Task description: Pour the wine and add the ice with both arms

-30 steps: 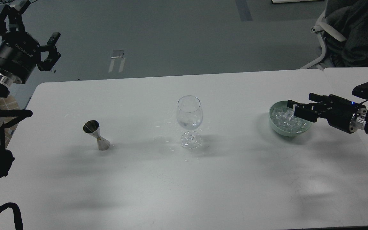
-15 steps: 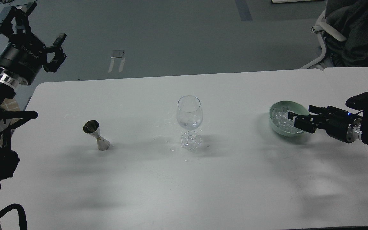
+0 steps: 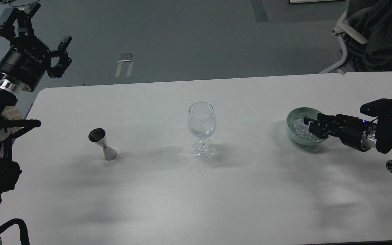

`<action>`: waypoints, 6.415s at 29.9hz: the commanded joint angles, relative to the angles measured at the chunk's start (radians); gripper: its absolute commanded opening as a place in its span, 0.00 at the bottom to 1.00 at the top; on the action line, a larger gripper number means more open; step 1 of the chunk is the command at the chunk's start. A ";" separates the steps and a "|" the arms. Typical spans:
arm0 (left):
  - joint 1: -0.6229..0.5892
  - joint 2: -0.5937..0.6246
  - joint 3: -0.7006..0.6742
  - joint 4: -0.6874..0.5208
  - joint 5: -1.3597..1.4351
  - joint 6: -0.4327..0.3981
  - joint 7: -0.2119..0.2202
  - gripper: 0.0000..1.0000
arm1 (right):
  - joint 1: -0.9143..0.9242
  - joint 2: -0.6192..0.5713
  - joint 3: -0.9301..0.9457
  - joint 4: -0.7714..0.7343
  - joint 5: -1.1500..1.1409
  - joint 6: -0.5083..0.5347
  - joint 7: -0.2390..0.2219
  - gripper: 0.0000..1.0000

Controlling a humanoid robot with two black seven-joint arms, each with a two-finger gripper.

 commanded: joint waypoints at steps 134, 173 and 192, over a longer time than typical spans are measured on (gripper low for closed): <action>-0.004 0.011 0.025 -0.010 0.021 0.000 0.001 0.98 | 1.009 0.241 -0.620 0.160 0.503 0.423 -0.008 0.95; -0.287 -0.058 0.456 0.452 -0.146 0.000 0.080 0.98 | 0.411 0.532 0.252 -0.371 1.399 0.358 0.023 0.99; -0.363 -0.091 0.456 0.511 -0.155 0.000 0.071 0.98 | 0.414 0.543 0.267 -0.370 1.399 0.343 0.024 0.99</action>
